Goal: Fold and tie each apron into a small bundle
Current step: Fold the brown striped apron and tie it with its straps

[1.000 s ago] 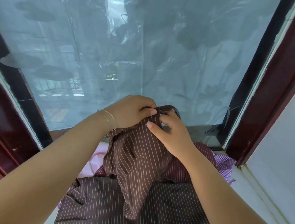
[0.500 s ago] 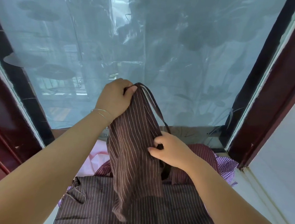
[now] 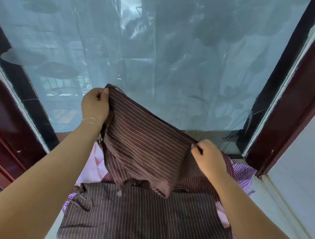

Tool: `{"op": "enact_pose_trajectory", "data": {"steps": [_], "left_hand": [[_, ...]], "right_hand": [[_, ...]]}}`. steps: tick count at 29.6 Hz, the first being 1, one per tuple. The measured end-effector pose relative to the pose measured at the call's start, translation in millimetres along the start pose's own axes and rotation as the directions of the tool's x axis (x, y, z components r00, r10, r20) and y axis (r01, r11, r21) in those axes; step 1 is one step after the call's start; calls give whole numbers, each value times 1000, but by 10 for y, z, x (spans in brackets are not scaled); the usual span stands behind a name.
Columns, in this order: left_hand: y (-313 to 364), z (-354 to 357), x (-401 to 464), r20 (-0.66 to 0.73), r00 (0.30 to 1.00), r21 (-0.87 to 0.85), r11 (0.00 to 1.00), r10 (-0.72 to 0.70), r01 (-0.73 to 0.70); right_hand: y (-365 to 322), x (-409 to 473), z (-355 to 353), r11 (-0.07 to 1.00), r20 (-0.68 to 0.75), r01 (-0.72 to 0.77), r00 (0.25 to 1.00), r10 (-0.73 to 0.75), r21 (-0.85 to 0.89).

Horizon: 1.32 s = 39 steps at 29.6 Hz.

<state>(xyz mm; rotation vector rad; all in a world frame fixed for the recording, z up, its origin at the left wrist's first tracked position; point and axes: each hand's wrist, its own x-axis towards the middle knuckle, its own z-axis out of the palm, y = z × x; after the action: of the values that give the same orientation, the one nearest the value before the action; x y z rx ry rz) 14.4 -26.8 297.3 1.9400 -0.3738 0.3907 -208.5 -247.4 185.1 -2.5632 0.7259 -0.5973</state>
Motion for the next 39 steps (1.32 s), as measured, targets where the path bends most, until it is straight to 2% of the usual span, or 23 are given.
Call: {"op": "enact_pose_trajectory", "data": {"steps": [3,5,8,10,12,14,18,20,22,23,24,25,26,27,28,30,32,33,34,35,37,38,39], "left_hand": [[-347,36,-78,81,994,75,995,-69,63],[-495,42,-105,119,989,116,990,-91,77],[-510,63,-151,120,990,94,994,-72,61],[-408,73,-167,80,997,88,996,0,-7],[-335,71,-133,43,998,114,992,49,-53],[-377,53,-67,35,999,177,984,4,-10],[-656,10,-36,122,967,252,950,-223,187],[-870,27,-64,236,896,332,897,-377,290],[-1100,8,-134,354,778,409,834,-518,370],[-1204,-25,-194,413,697,426,801,-586,421],[-1288,-67,-271,460,596,438,752,-658,493],[-1389,-117,-347,466,523,475,701,-713,532],[-1499,-133,-398,463,500,507,682,-732,527],[-1612,-122,-422,444,545,536,699,-711,474],[-1729,-111,-454,407,634,572,724,-658,385],[-1779,-62,-527,326,804,571,782,-497,252],[-1610,1,-676,333,892,487,866,-305,114],[-1443,36,-774,383,907,435,901,-177,-7],[-1280,87,-867,481,876,351,925,-45,-145],[-1087,125,-953,597,799,232,940,65,-250],[-742,195,-1103,801,577,37,948,160,-315],[-628,227,-1156,852,486,-29,944,195,-328],[-567,236,-1166,873,439,-78,949,214,-307]], "right_hand": [[138,95,-147,996,-115,24,993,-33,-81],[184,134,-245,988,-87,29,995,-43,-154],[232,144,-270,981,27,-29,999,35,-194],[277,124,-197,990,79,-99,991,107,-99],[323,69,-120,976,105,-181,980,169,124],[333,23,-137,926,133,-249,967,219,285],[326,38,-274,900,182,-292,953,243,323],[290,59,-339,788,240,-365,929,280,495],[245,49,-437,619,340,-441,897,282,650],[236,40,-492,565,401,-474,879,258,675],[220,18,-535,569,461,-502,857,229,651],[218,-8,-535,635,517,-517,830,209,574],[203,-30,-531,725,564,-508,802,199,465],[181,-43,-490,797,598,-488,774,207,355],[135,-82,-402,838,608,-477,757,238,266],[38,-115,-231,877,531,-444,796,291,183],[-172,-169,-56,914,418,-371,866,275,168],[-308,-194,12,943,387,-293,897,214,156],[-467,-221,90,968,381,-206,914,137,146],[-644,-236,165,981,385,-125,921,58,151],[-998,-268,278,978,373,-9,925,-71,209],[-1140,-281,303,969,344,28,932,-113,244],[-1255,-290,310,961,304,59,942,-142,269]]}}
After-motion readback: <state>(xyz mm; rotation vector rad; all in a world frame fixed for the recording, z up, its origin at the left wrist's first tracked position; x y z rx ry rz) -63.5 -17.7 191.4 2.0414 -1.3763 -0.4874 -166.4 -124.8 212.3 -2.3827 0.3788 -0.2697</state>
